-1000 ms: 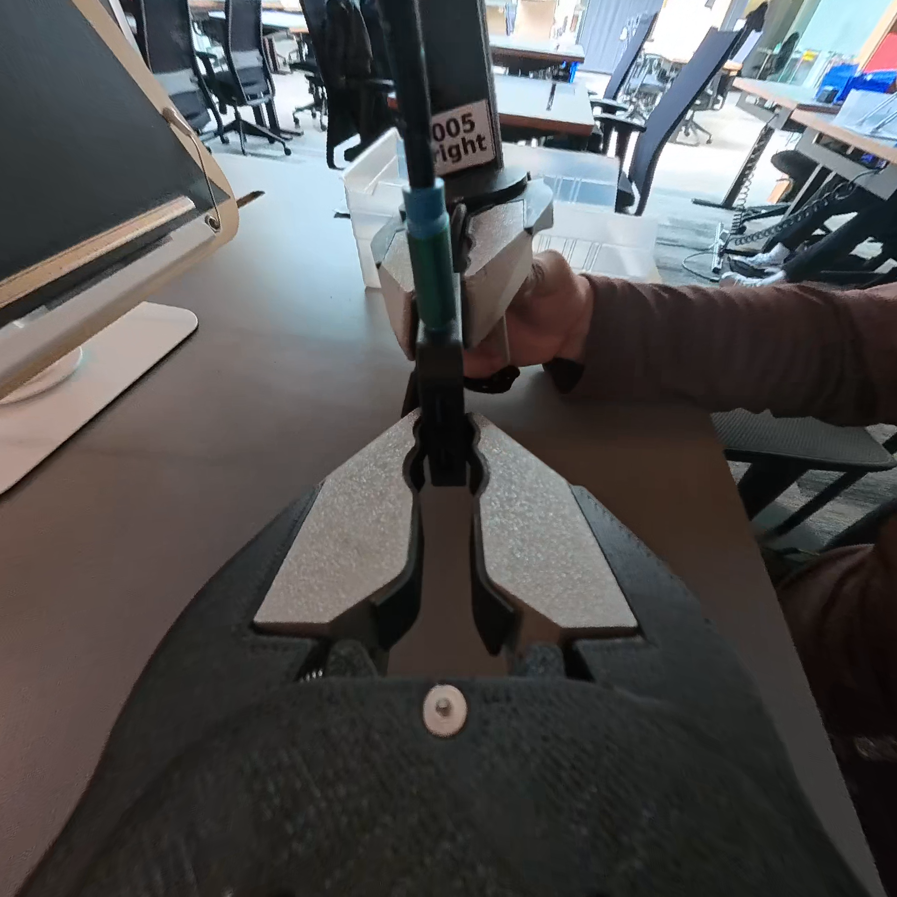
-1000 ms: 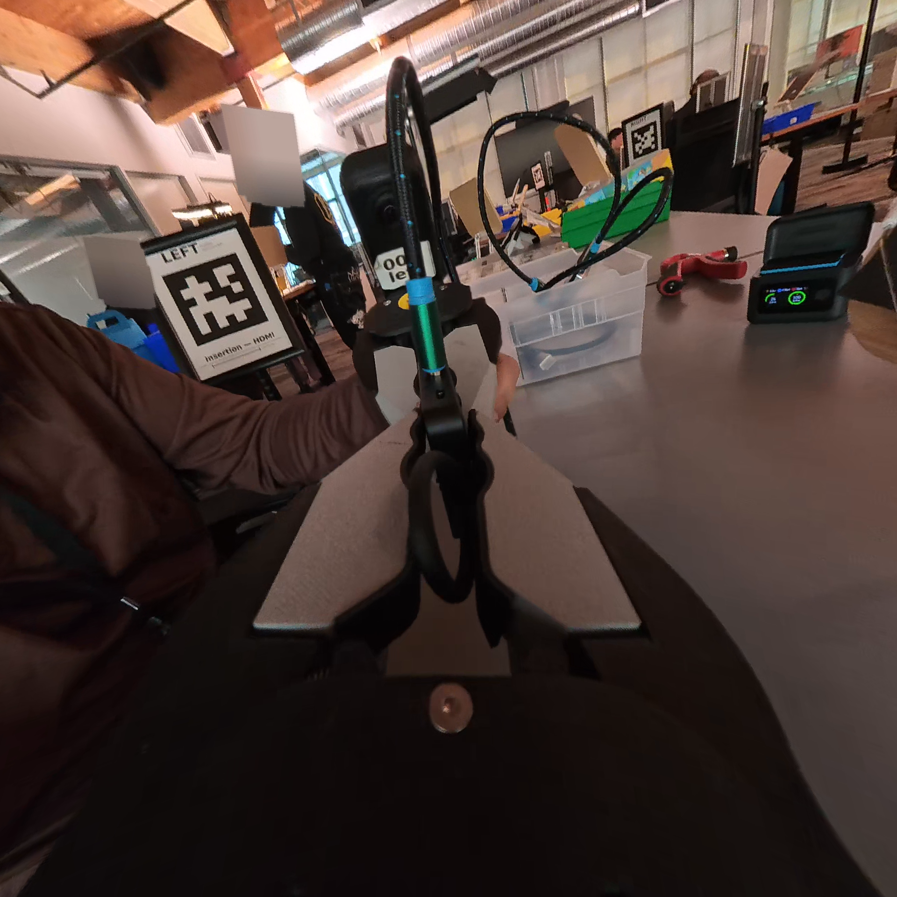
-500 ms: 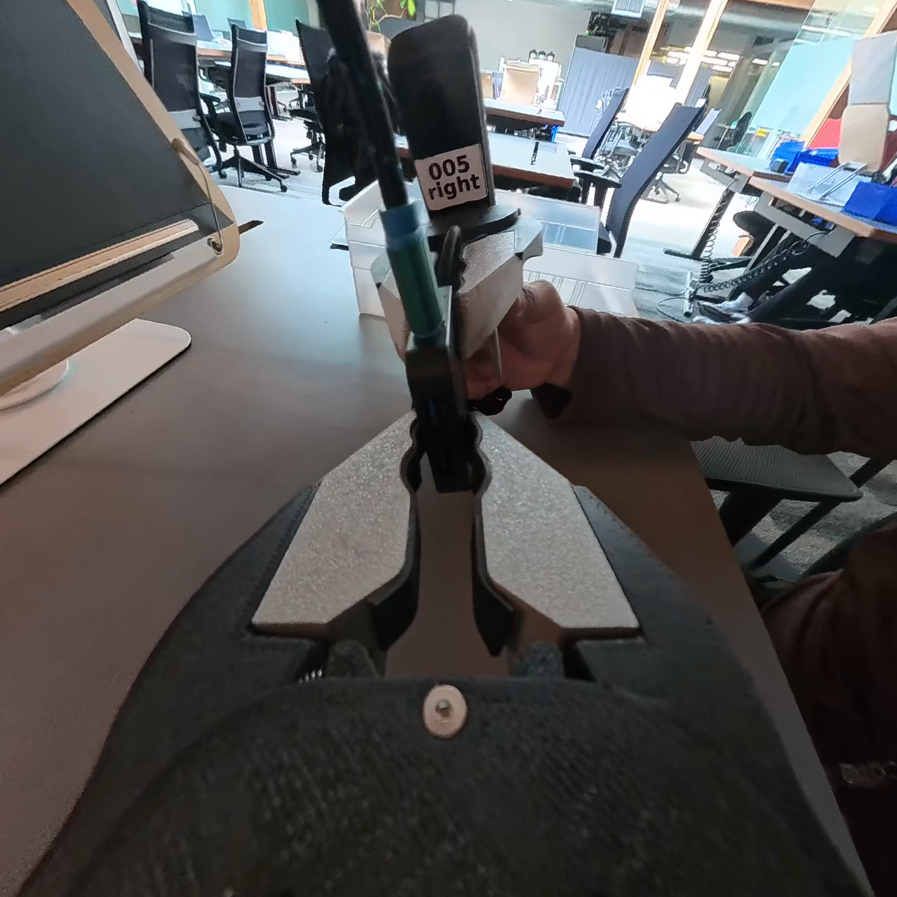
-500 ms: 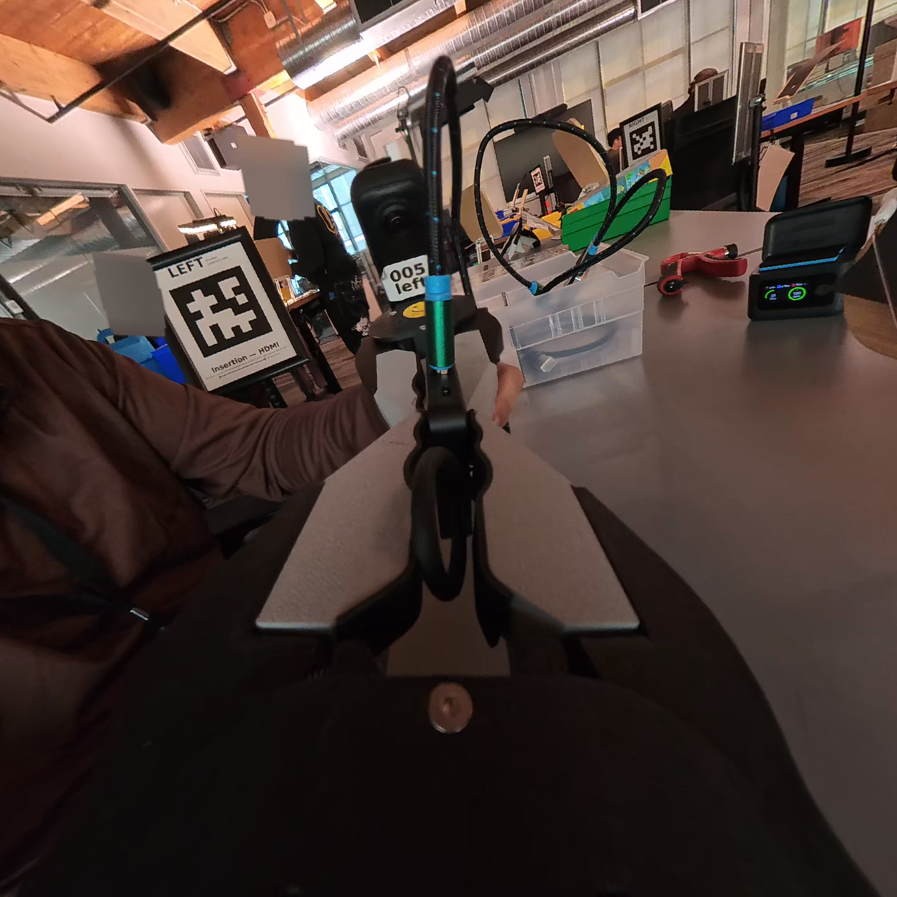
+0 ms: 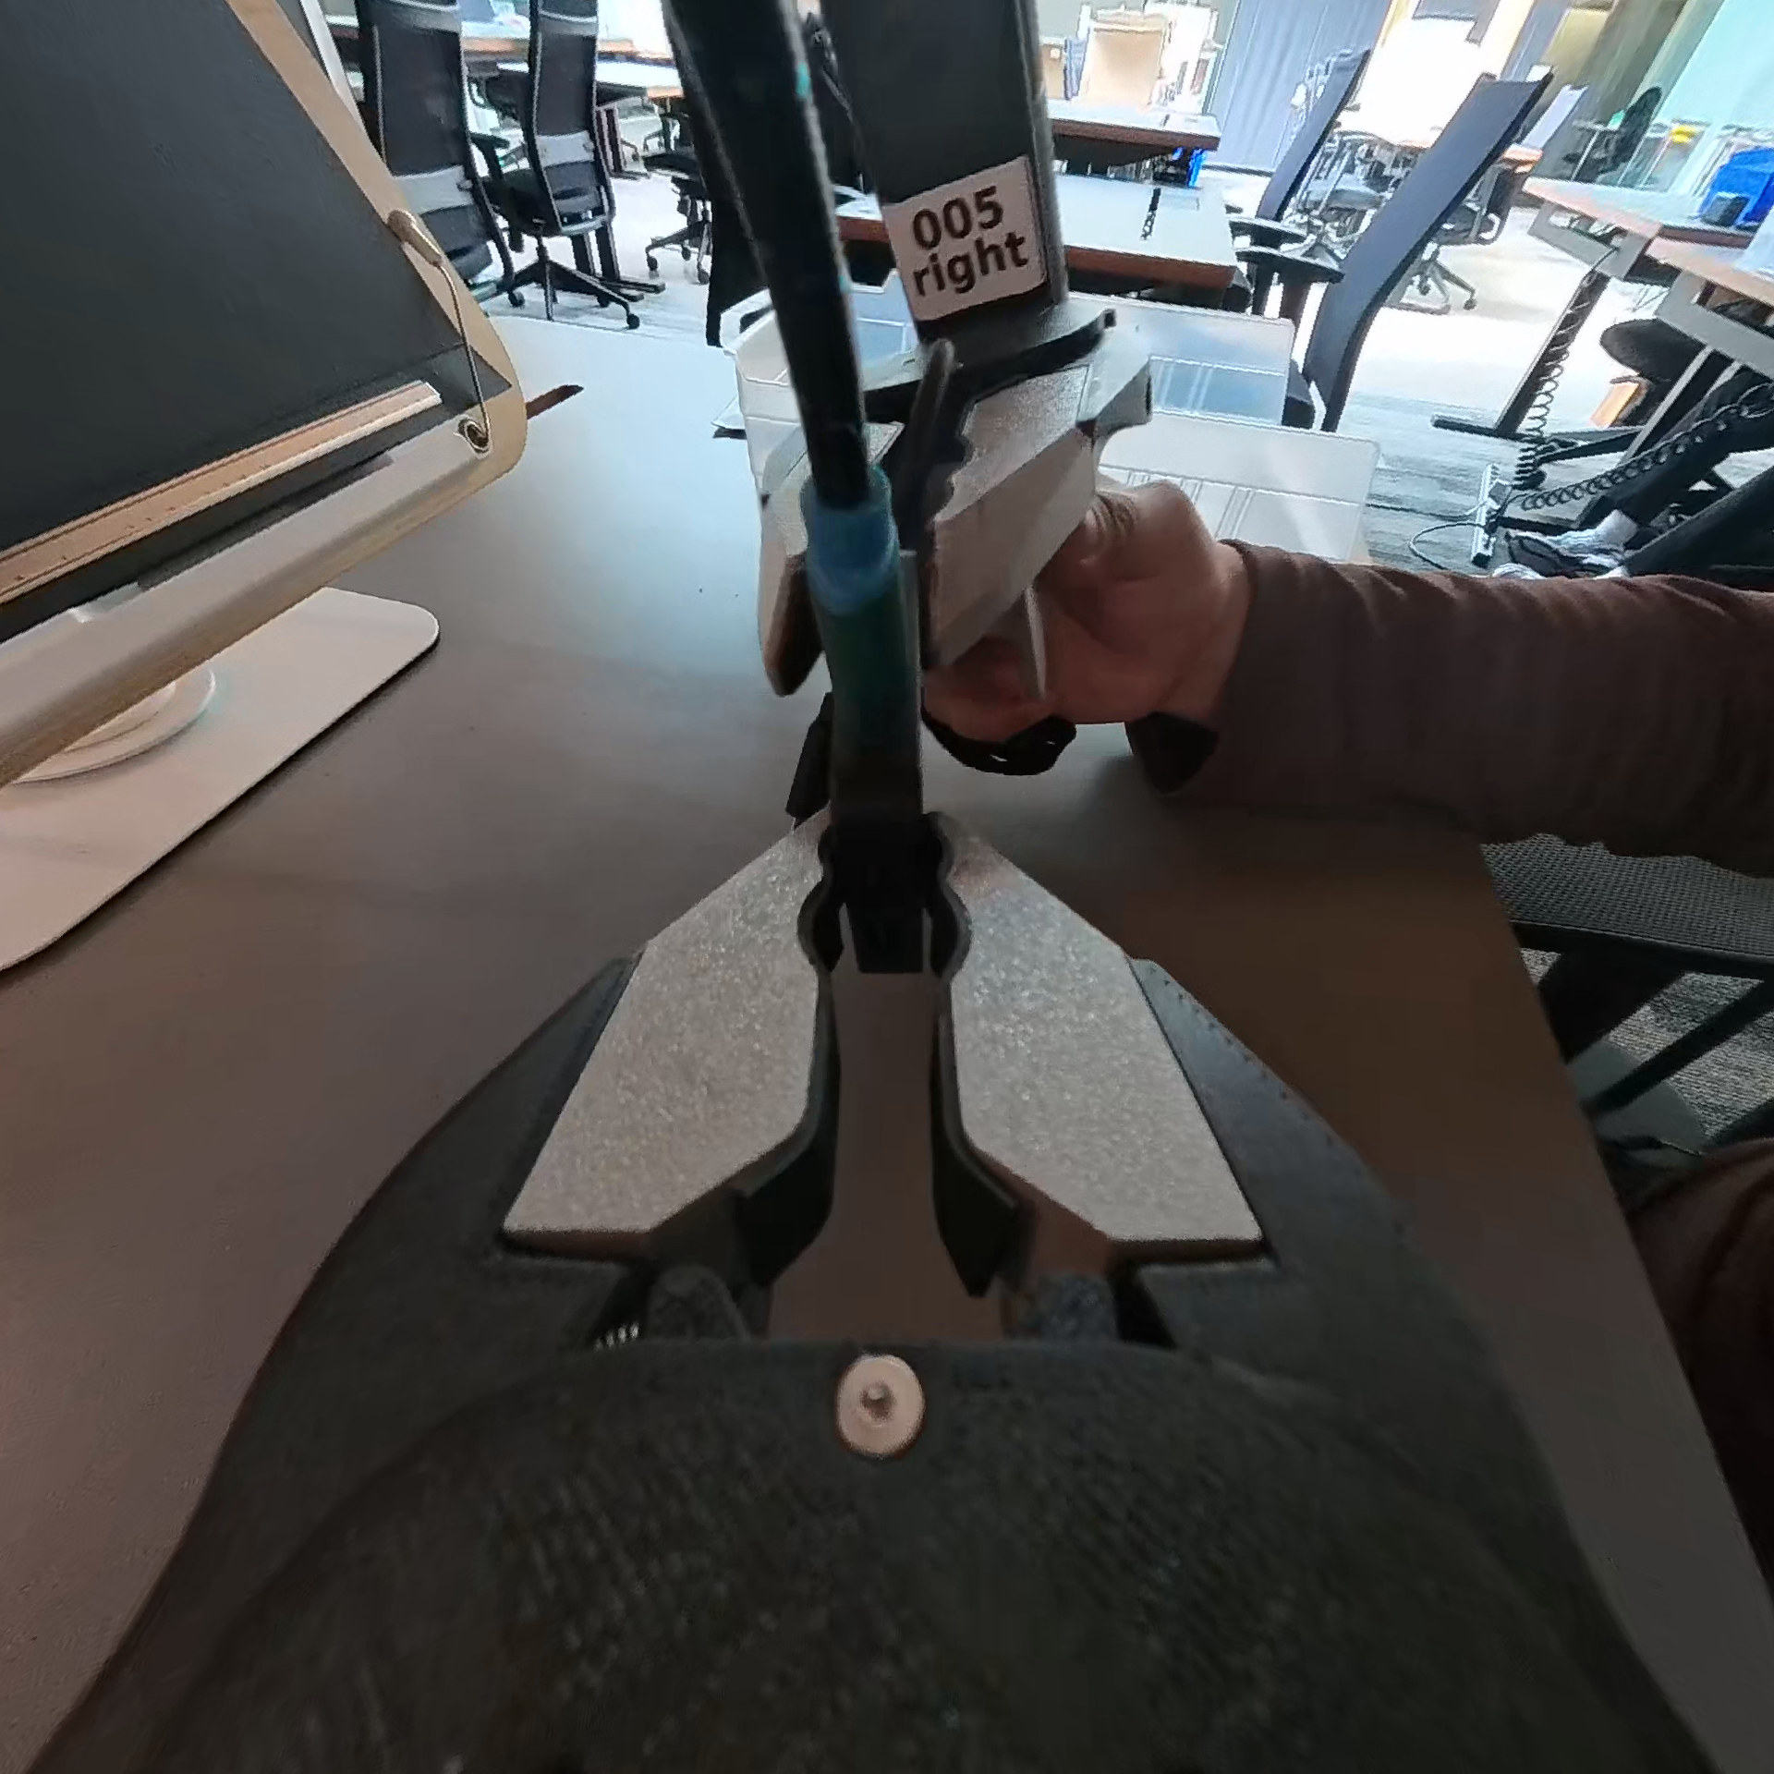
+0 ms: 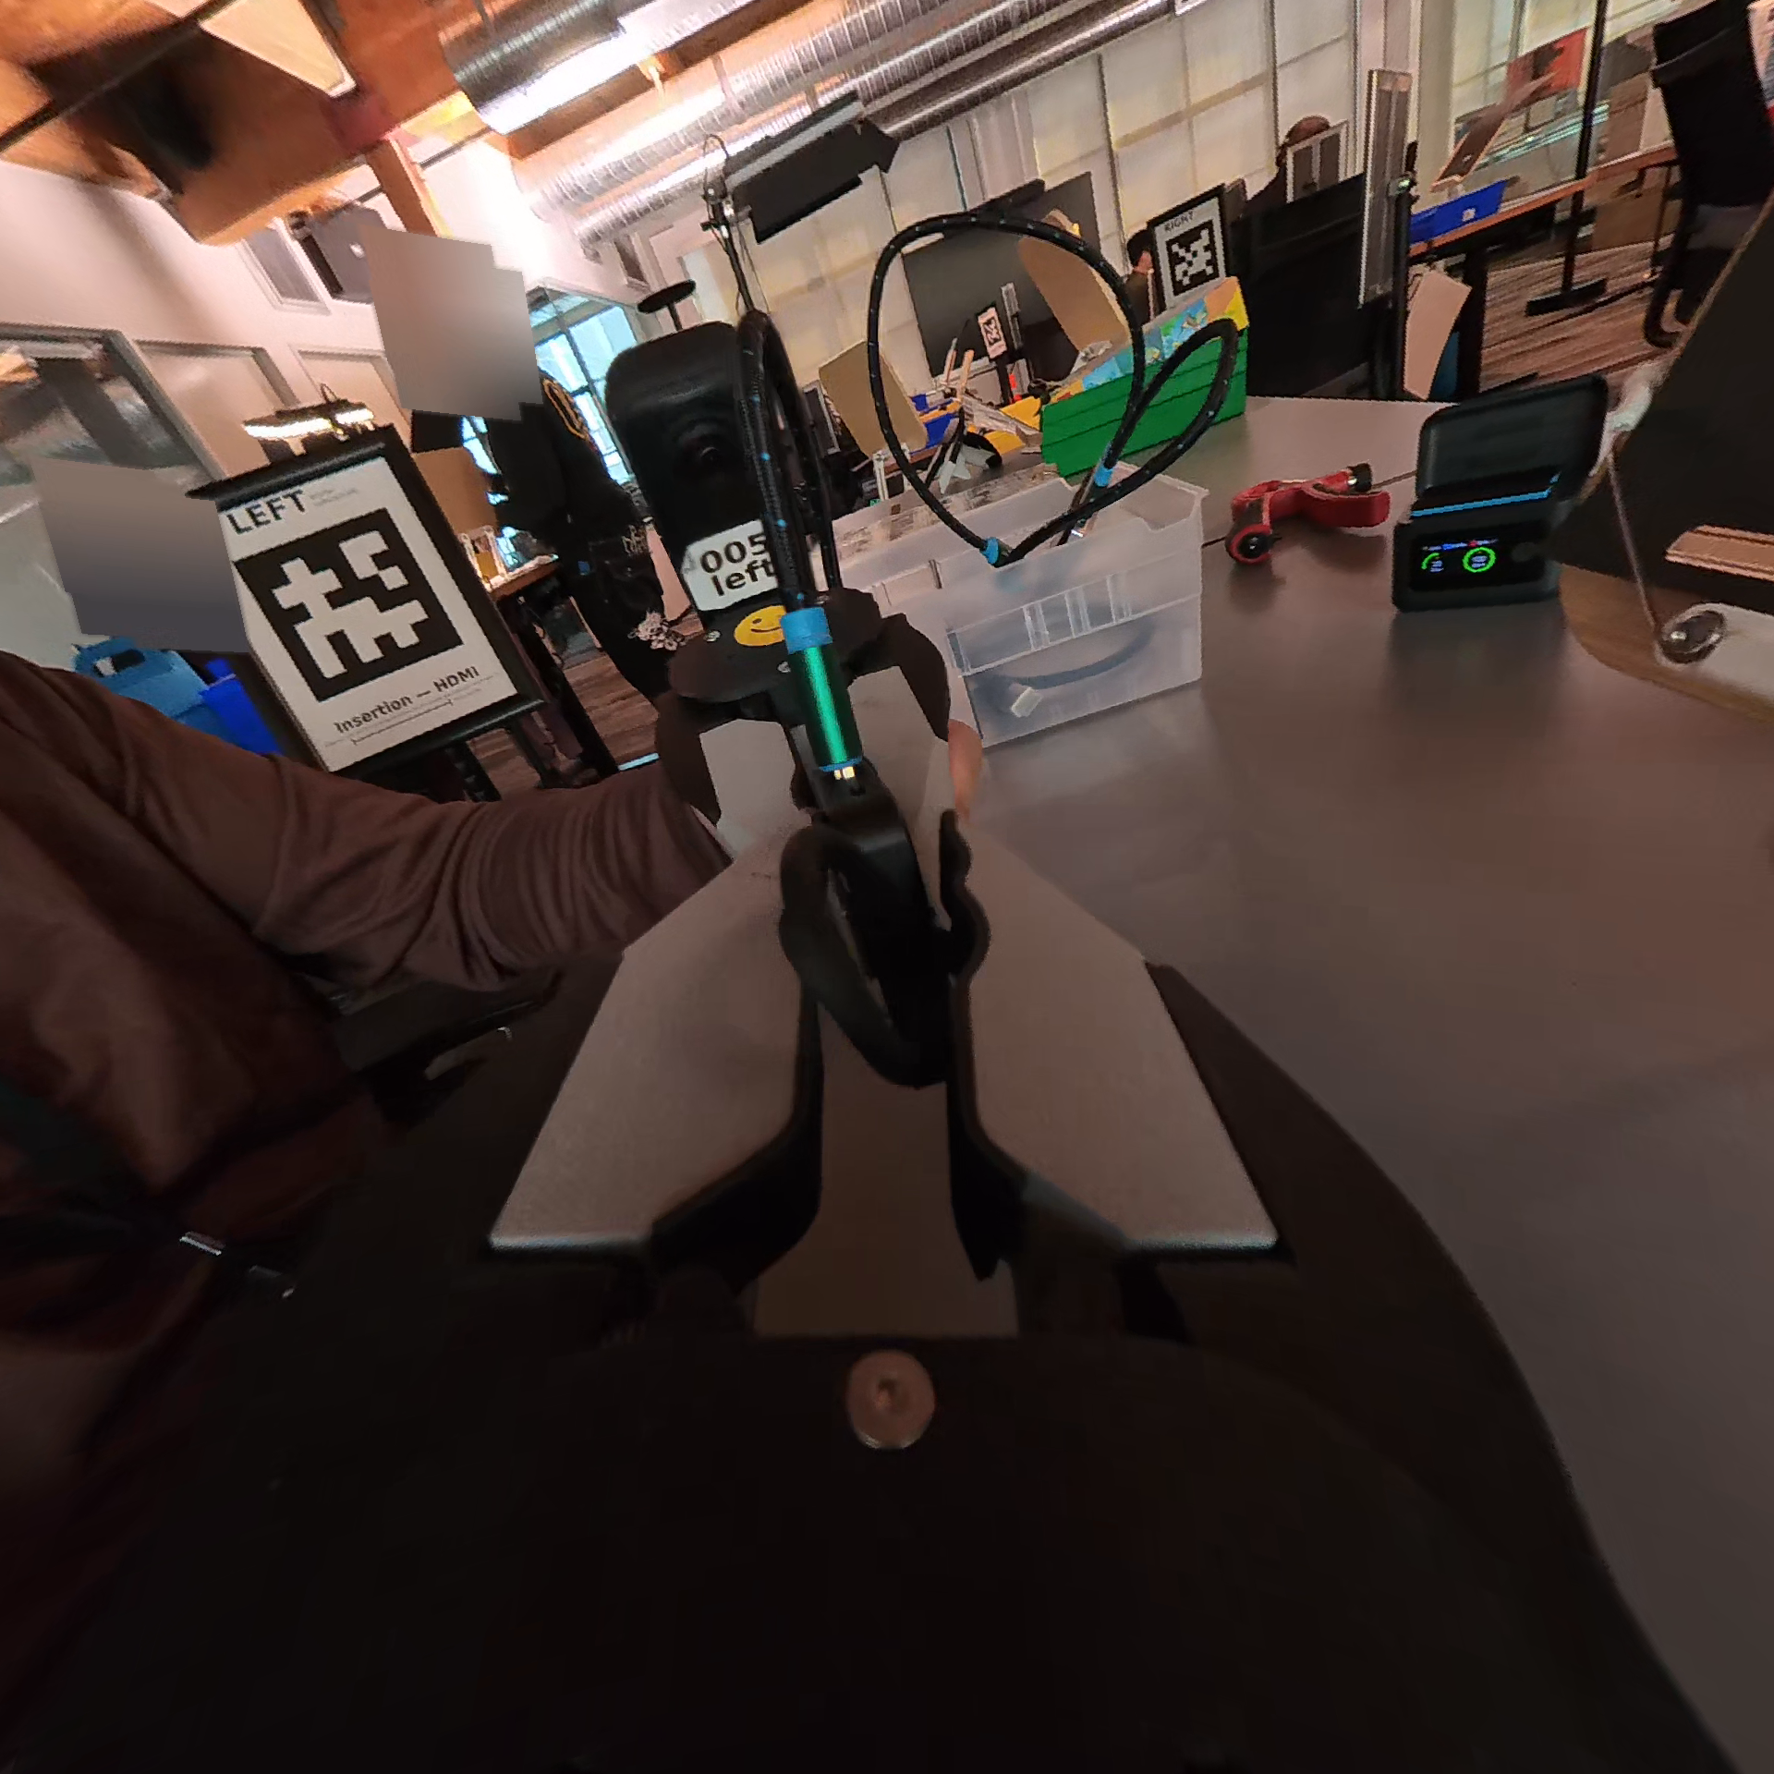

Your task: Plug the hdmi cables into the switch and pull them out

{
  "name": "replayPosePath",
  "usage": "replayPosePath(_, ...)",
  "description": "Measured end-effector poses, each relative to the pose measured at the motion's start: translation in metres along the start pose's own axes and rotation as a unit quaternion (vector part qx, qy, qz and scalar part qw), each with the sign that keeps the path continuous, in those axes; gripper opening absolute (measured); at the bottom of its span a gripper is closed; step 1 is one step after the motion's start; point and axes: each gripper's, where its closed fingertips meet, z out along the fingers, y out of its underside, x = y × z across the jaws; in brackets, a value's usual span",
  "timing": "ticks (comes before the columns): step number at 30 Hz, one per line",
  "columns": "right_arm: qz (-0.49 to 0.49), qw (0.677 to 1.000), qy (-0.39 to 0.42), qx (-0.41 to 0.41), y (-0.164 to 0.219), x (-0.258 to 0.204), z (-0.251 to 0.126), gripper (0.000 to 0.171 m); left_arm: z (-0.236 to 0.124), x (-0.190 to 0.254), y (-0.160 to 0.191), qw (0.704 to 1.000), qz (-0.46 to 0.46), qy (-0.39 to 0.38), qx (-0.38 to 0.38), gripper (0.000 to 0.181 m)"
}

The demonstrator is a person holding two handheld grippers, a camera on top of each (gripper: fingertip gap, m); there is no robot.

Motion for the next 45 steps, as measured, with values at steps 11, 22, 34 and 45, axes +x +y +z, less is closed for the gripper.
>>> replayPosePath(11,-0.015,1.000,0.003,0.012,-0.007,-0.003,-0.004,0.013,0.002,0.001,0.002,1.000,0.016,-0.001,-0.007,0.012)
replayPosePath(22,0.003,0.999,0.024,0.030,-0.014,0.007,-0.014,0.006,-0.003,-0.004,-0.008,0.999,-0.008,-0.005,0.031,0.012)
replayPosePath(34,-0.063,0.997,0.044,0.014,-0.019,-0.003,-0.017,0.018,0.006,0.001,0.010,1.000,-0.013,0.009,-0.021,0.012)
replayPosePath(45,-0.106,0.991,0.049,-0.063,0.008,-0.006,0.002,0.009,0.010,0.009,0.016,0.998,-0.030,0.036,-0.035,0.012)
